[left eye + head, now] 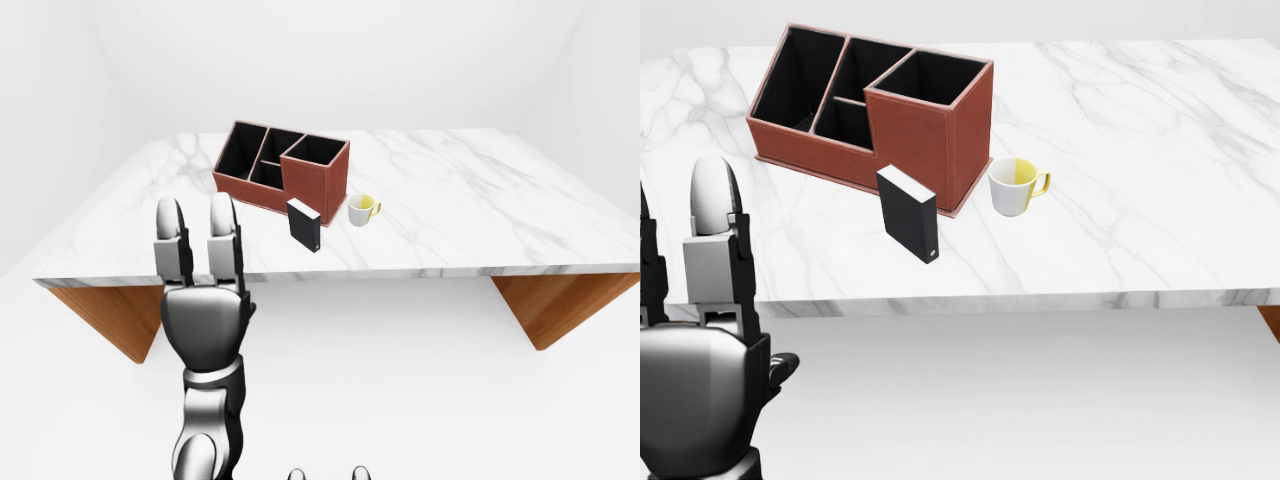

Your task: Pick up the book and place it in the right compartment of the caddy.

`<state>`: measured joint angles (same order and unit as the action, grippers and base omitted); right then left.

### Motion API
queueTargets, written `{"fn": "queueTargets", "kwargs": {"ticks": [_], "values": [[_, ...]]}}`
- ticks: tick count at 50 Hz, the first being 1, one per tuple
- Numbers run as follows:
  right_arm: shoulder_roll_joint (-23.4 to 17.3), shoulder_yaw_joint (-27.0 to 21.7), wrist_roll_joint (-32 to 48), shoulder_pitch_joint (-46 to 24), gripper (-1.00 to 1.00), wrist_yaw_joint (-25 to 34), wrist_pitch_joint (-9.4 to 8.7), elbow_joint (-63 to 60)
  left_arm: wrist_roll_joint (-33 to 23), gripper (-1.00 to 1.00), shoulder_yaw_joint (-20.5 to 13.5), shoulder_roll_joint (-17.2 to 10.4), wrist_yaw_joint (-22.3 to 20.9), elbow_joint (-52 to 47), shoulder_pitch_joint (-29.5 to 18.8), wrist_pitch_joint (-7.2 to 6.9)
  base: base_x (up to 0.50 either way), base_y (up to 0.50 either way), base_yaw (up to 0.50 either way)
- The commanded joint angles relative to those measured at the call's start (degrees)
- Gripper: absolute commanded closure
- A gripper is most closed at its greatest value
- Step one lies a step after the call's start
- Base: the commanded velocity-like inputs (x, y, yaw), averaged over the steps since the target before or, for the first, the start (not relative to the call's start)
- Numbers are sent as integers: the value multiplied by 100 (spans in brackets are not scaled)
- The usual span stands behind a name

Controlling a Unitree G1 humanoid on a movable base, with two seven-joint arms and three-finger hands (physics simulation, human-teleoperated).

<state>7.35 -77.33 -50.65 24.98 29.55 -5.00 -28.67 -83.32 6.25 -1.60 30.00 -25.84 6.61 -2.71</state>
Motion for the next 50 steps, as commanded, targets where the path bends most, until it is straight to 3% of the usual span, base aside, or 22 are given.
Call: {"fn": "queueTargets", "kwargs": {"ticks": [1,5,50], "values": [[-2,9,18,-4,-100,-2,0,6,-278,-100,4,4,0,-365,-8,-166,0,0,0],[10,10,28,3,-100,-13,0,-16,-381,-100,70,68,0,-969,82,-179,0,0,0],[14,26,127,-19,-100,-22,0,26,-495,-100,165,59,0,-643,25,-229,0,0,0]]}}
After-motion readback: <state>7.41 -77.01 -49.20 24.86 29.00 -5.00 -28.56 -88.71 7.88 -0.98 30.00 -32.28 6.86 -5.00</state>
